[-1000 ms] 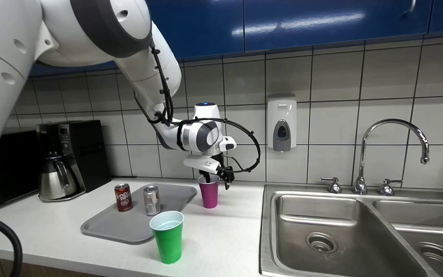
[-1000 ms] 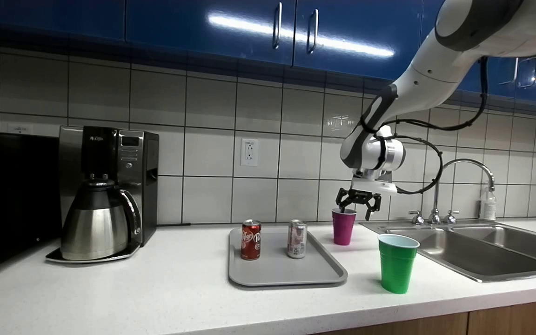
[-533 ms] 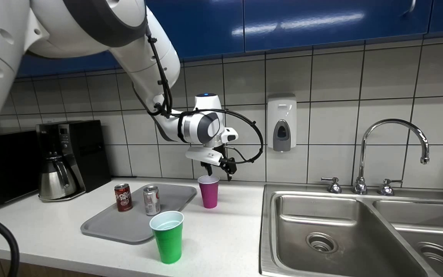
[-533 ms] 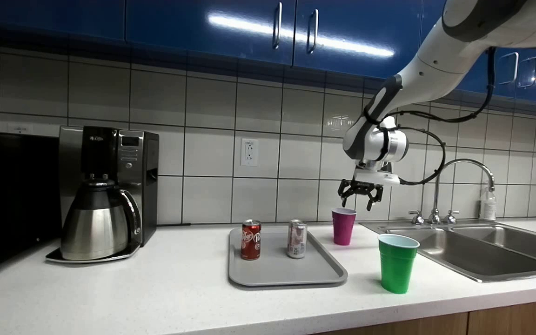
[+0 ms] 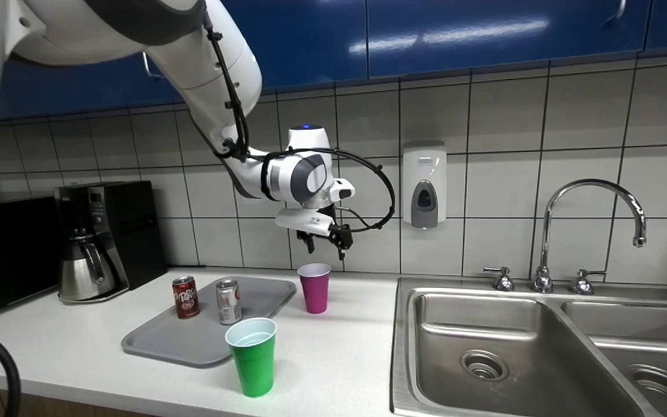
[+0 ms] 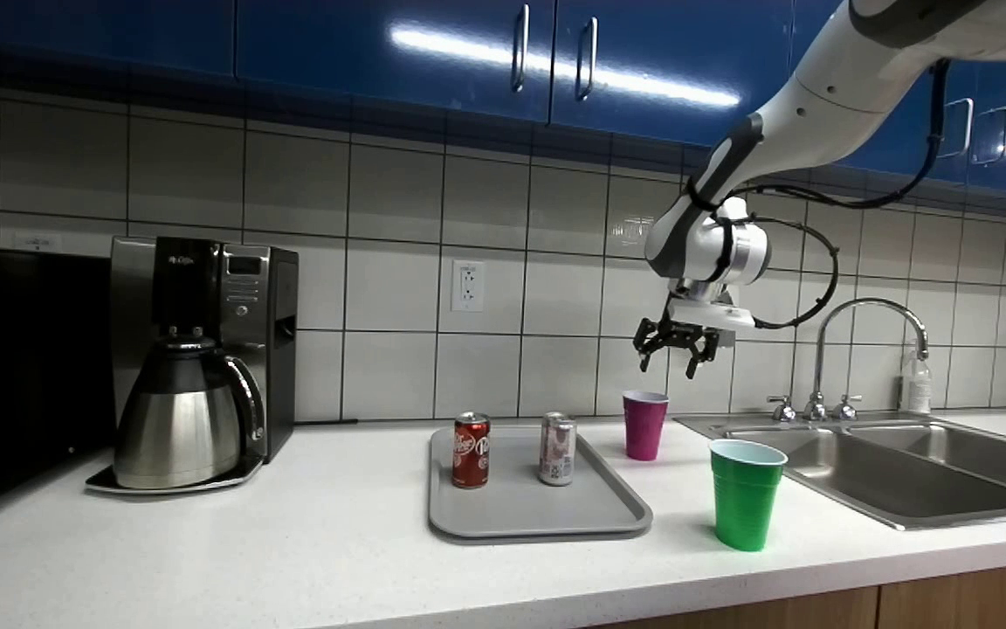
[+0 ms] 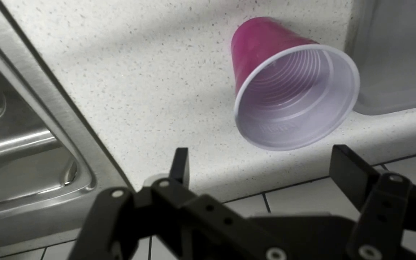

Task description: Remove the green and purple cups from the tray

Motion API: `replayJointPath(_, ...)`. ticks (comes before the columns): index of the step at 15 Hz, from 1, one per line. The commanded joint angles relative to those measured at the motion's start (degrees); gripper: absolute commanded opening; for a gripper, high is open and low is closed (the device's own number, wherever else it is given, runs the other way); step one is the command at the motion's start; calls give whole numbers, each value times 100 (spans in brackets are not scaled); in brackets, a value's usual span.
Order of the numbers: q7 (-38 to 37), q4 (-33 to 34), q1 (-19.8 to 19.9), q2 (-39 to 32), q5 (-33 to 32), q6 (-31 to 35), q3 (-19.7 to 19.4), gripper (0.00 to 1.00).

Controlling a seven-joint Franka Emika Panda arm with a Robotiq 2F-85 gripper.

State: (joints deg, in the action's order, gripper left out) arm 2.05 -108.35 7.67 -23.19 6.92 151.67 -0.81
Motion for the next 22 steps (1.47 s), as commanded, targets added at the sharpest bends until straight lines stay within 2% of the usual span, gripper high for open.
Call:
replayJointPath(1,316,-368,61,543,162,-209,132,100)
replayJointPath(9,260,-899,-187,1321,108,-326,159,100)
replayJointPath(22,-141,-1846,-839,2433,12,-420,241,100)
